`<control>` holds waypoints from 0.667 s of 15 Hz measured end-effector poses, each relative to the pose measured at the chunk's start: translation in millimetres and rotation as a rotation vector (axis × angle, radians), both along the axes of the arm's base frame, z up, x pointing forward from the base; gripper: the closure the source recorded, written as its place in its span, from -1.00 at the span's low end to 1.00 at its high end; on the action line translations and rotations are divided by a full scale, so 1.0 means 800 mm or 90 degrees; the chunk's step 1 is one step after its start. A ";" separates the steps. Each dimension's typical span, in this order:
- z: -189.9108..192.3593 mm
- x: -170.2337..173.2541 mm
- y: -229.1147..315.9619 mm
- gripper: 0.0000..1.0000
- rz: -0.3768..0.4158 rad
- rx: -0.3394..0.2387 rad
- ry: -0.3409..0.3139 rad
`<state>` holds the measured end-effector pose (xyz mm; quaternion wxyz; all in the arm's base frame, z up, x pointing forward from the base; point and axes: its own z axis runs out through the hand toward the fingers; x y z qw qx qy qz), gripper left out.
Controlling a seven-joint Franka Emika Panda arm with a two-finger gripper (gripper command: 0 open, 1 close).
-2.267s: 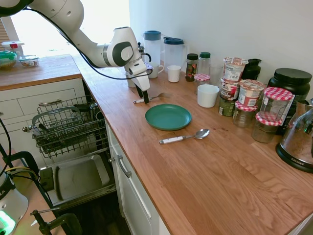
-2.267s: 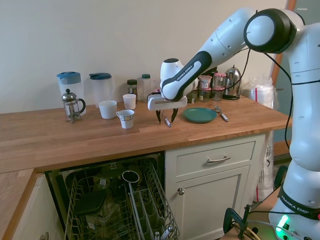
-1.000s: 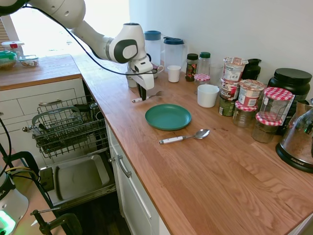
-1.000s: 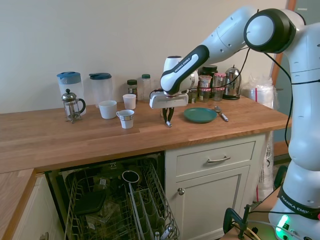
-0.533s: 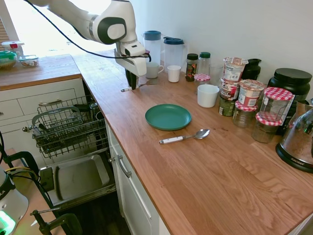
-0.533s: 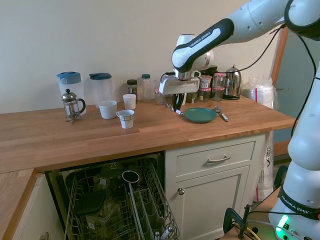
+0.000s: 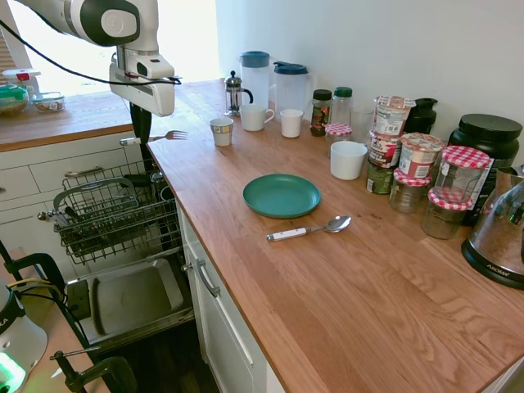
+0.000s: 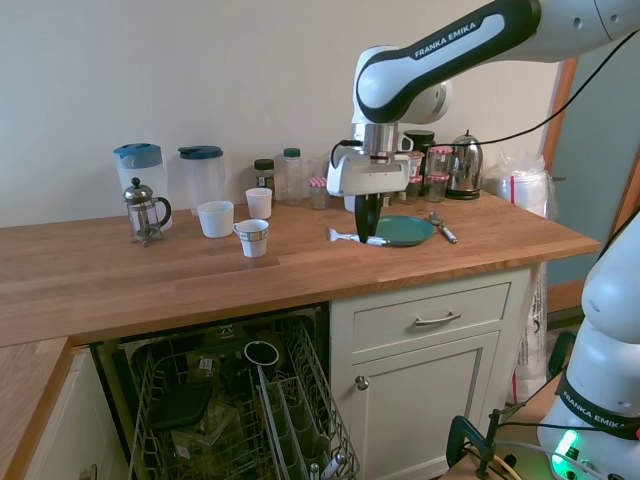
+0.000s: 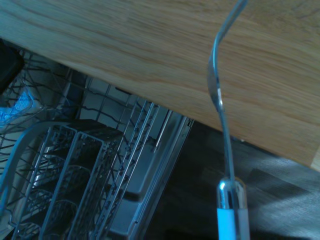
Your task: Put the fork in the dishwasher
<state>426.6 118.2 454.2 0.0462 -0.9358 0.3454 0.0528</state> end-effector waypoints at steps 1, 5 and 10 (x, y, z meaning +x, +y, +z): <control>-0.001 -0.008 0.015 1.00 0.005 0.006 0.011; -0.028 -0.083 0.117 1.00 0.016 -0.021 0.109; -0.083 -0.145 0.207 1.00 0.046 0.021 0.238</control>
